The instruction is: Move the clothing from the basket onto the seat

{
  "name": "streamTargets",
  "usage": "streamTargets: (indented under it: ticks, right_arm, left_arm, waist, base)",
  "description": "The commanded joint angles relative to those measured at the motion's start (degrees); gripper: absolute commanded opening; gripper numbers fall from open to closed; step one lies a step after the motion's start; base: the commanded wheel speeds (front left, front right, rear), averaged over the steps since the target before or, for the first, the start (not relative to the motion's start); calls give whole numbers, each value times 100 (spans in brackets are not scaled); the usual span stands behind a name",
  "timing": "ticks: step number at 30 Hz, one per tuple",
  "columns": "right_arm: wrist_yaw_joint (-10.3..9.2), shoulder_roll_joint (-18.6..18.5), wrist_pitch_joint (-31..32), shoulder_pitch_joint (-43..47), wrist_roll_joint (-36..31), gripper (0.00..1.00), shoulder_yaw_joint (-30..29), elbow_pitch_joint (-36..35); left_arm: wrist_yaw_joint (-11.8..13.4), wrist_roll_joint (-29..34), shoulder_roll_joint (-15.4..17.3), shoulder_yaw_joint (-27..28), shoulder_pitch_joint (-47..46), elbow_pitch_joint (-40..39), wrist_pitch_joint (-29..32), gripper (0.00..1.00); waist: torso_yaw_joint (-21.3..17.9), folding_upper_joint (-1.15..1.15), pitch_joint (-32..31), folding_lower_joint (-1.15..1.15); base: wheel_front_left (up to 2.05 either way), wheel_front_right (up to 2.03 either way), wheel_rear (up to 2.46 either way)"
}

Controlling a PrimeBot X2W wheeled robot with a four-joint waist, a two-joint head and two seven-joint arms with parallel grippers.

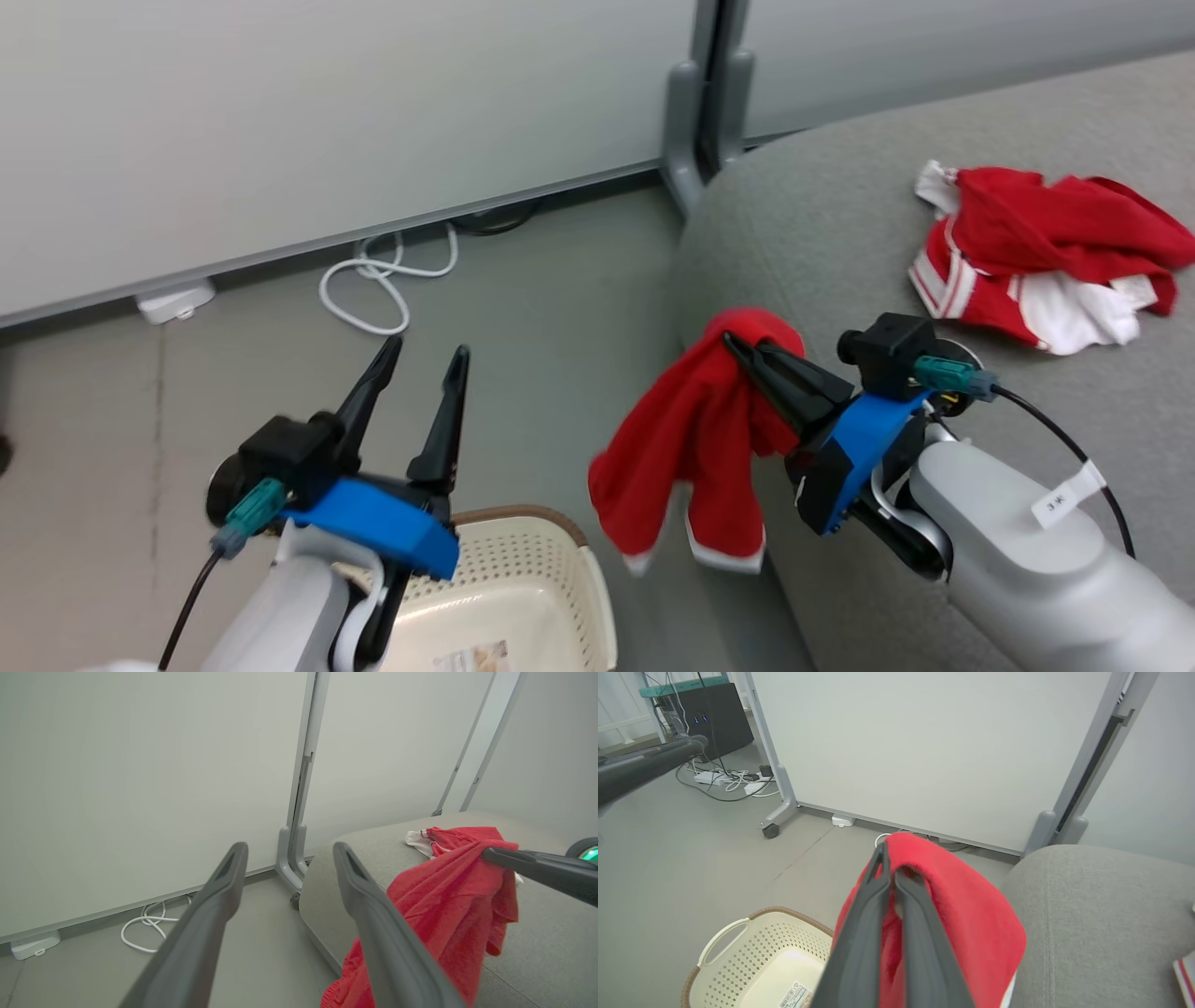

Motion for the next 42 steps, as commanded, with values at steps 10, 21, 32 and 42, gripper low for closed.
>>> streamTargets:
  ticks: [10, 21, 32, 42]
  right_arm:
    - [1, -310, 232, 755, -586, 0, -916, -869]
    - [1, -110, 697, 1665, -1225, 0, -2018, -1829]
    - [1, 121, 1109, 2059, -1670, 0, -2742, -2545]
    - [1, -158, 1387, 750, -1613, 0, -3271, -2817]
  left_arm:
    - [-69, 581, -37, 1024, 1272, -780, -26, 100]
    - [-213, 965, -197, 1443, 1533, -1031, -27, 100]
    - [-339, 1138, -253, 1483, 1501, -1017, -27, 100]
    - [-383, 1302, -5, 1507, 1186, -1261, -13, 100]
  waist:
    - [-1086, 0, -17, 0]
    - [-1717, 0, 125, 0]
    - [-1810, 0, 257, 0]
    - [-1702, 0, 1051, 0]
  base:
    - [0, 0, 0]
    - [0, 0, 0]
    - [0, 0, 0]
    - [0, 0, 0]
